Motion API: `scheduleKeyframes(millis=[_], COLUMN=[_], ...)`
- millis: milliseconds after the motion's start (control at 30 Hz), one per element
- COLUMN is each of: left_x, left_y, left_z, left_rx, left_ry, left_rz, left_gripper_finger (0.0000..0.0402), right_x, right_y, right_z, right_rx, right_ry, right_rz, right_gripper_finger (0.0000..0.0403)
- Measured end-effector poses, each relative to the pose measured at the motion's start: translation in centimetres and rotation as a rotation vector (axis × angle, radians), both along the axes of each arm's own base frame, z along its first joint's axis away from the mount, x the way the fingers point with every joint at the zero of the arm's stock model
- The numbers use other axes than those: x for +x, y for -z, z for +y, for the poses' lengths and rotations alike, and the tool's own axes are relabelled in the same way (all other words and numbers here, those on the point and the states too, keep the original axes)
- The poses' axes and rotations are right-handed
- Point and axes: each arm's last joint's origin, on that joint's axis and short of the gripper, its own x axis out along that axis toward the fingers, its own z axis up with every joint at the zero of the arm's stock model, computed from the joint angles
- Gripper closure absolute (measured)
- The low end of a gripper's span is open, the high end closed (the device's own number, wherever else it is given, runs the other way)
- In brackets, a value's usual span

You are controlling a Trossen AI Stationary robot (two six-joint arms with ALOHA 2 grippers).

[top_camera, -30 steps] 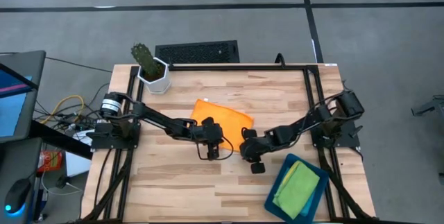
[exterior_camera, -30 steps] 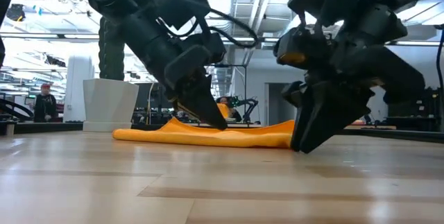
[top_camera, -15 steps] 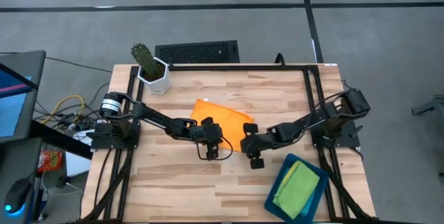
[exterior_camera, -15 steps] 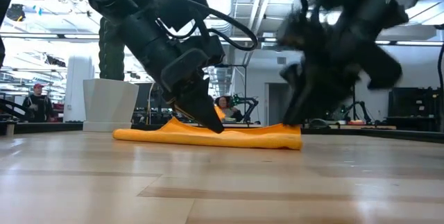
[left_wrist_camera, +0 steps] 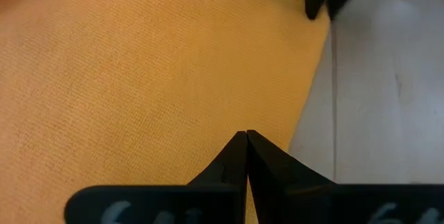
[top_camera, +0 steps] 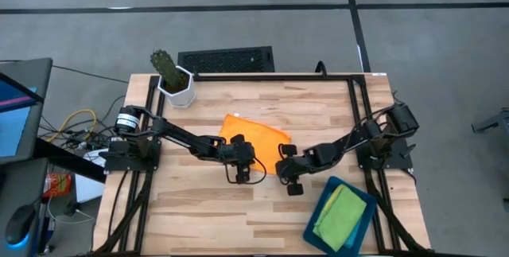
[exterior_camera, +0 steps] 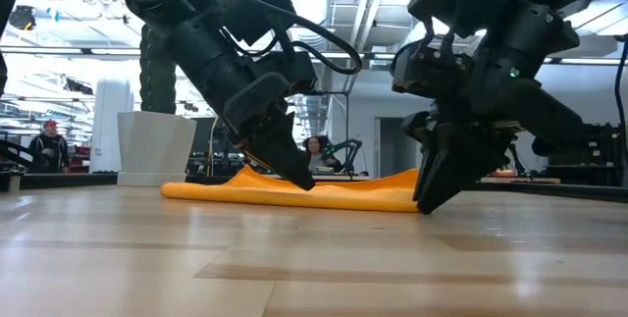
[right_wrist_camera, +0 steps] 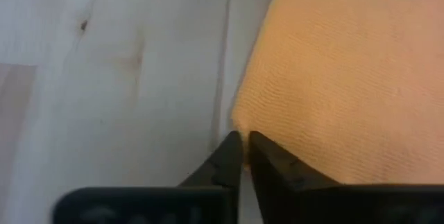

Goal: Fold microfiber towels
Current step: Fold the orange microfiber towel

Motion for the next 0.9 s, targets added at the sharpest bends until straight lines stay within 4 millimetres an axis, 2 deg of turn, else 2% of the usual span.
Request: scheduleKeyframes(millis=[100, 167, 333, 500, 800, 900], left_x=[0.0, 0.0, 0.0, 0.0, 0.0, -0.4], left_y=[0.0, 0.0, 0.0, 0.0, -0.1, -1.1], left_z=[0.0, 0.0, 0.1, 0.1, 0.1, 0.5], left_rx=[0.005, 0.007, 0.025, 0.026, 0.038, 0.036], left_ry=[0.003, 0.003, -0.014, -0.016, -0.036, -0.05], left_rz=[0.001, 0.001, -0.002, -0.003, -0.007, -0.005], left_gripper_finger=[0.0401, 0.0401, 0.0401, 0.0401, 0.0401, 0.0401], right_x=[-0.2, -0.2, 0.8, 2.1, 3.7, 4.0], right_y=[-0.4, -0.7, -1.9, -3.2, -4.5, -4.7], right_z=[-0.1, -0.1, 0.0, -0.1, -2.3, -2.7], right_rx=[-0.004, -0.01, -0.047, -0.105, -0.142, -0.139], right_ry=[0.001, -0.014, -0.069, -0.158, -0.15, -0.168], right_rz=[-0.002, -0.012, -0.031, -0.09, -0.159, -0.198], right_gripper_finger=[0.0376, 0.0391, 0.0375, 0.0387, 0.0373, 0.0376])
